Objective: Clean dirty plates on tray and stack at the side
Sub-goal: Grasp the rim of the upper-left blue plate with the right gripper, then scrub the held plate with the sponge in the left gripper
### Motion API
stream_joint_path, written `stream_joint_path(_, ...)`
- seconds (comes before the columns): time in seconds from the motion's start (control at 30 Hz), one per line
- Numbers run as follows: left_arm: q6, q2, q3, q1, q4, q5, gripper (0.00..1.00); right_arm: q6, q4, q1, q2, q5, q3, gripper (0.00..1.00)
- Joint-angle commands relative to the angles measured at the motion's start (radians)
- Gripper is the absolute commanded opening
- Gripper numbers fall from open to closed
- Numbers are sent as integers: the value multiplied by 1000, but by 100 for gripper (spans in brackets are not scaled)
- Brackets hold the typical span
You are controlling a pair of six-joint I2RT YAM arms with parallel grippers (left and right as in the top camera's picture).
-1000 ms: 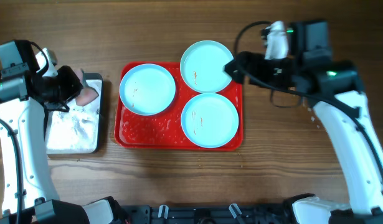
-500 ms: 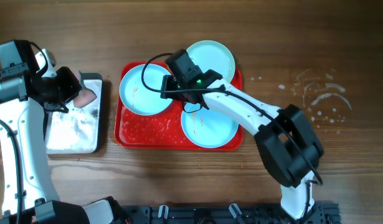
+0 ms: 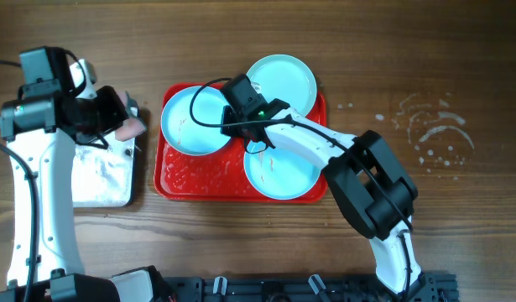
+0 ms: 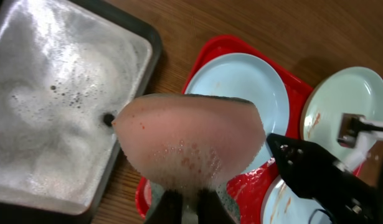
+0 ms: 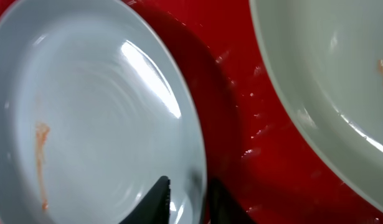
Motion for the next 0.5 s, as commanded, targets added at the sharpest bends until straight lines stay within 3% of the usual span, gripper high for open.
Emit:
stream_joint_path(0.0, 20, -14, 20, -52, 3, 2, 4, 0, -1, 6, 54, -38, 3, 5)
stream_joint_path(0.17, 20, 50, 19, -169, 11, 1, 4, -3, -188, 3, 44, -234, 14, 4)
stream_joint_path(0.47, 20, 324, -16, -274, 85, -44, 4, -35, -283, 3, 21, -196, 14, 4)
